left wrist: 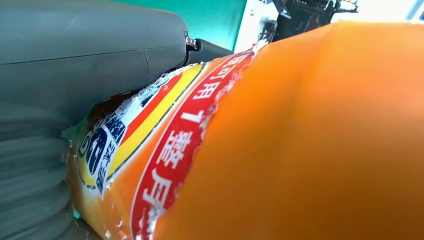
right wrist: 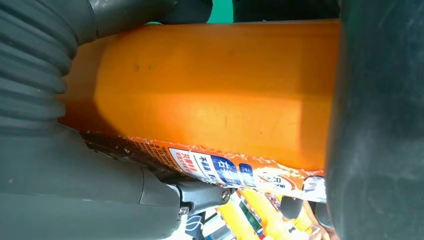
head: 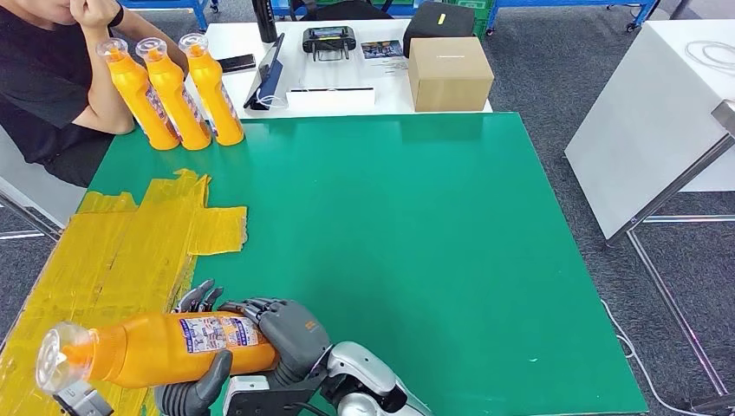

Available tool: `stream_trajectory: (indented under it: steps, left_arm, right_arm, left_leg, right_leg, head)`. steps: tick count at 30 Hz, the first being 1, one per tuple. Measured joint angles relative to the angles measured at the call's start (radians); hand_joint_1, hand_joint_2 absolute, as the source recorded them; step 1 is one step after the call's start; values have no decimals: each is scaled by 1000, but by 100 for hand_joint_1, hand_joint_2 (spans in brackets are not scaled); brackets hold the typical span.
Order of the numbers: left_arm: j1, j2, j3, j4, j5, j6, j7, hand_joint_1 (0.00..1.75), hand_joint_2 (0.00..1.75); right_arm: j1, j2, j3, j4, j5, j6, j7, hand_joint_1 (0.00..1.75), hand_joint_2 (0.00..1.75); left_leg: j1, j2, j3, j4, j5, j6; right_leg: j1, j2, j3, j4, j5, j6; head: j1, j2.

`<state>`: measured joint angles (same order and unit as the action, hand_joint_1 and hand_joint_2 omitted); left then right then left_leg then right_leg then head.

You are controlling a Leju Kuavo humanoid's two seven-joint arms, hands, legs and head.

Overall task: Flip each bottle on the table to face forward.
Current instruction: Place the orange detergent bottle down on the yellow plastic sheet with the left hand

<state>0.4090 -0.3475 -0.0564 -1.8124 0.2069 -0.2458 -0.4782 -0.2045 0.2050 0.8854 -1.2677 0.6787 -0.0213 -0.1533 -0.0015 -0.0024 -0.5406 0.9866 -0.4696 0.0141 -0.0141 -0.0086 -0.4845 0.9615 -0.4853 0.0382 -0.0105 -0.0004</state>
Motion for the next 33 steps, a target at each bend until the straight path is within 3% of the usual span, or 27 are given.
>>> stream_trajectory:
  steps: [11, 12, 15, 16, 17, 21, 27, 33]
  left_arm:
    - [0, -1, -8, -1, 3, 13, -13, 175, 175]
    - [0, -1, -8, -1, 3, 13, -14, 175, 175]
    - [0, -1, -9, -1, 0, 15, -16, 175, 175]
    - [-1, -1, -9, -2, -4, 16, -18, 175, 175]
    - [-1, -1, -10, -3, -11, 19, -21, 175, 175]
    - [-4, -1, -8, -17, -94, 34, -40, 175, 175]
    - [-29, 2, 26, -53, -407, 142, -90, 175, 175]
    - [-45, 8, 53, -65, -436, 157, -96, 175, 175]
  right_arm:
    - [11, -3, 0, 0, 9, -18, 2, 175, 175]
    - [12, -4, 0, 0, 9, -20, 2, 162, 175]
    - [14, -5, 0, 0, 15, -26, 2, 34, 175]
    - [15, -6, -1, -1, 20, -30, 2, 3, 175]
    - [18, -7, -1, -2, 26, -36, 3, 0, 175]
    - [42, -23, -9, -32, 50, -60, 7, 0, 0]
    - [120, -71, -61, -165, 75, -81, 16, 0, 0]
    - [151, -97, -94, -249, 75, -83, 18, 0, 0]
  left_leg:
    - [0, 0, 0, 0, 0, 0]
    - [0, 0, 0, 0, 0, 0]
    - [0, 0, 0, 0, 0, 0]
    - [0, 0, 0, 0, 0, 0]
    - [0, 0, 0, 0, 0, 0]
    - [0, 0, 0, 0, 0, 0]
    - [0, 1, -1, 0, 0, 0]
    - [0, 2, 0, 0, 0, 0]
  right_leg:
    - [0, 0, -1, 0, 0, 0]
    - [0, 0, -1, 0, 0, 0]
    - [0, 0, -2, 0, 0, 0]
    - [0, 0, -2, 0, 0, 0]
    - [0, 0, -2, 0, 0, 0]
    - [0, 0, -2, 0, 0, 0]
    - [0, 1, -1, 0, 0, 0]
    - [0, 2, -1, 0, 0, 0]
  head:
    - [0, 0]
    - [0, 0]
    - [0, 0]
    - [0, 0]
    - [0, 0]
    - [0, 0]
    - [0, 0]
    - [0, 0]
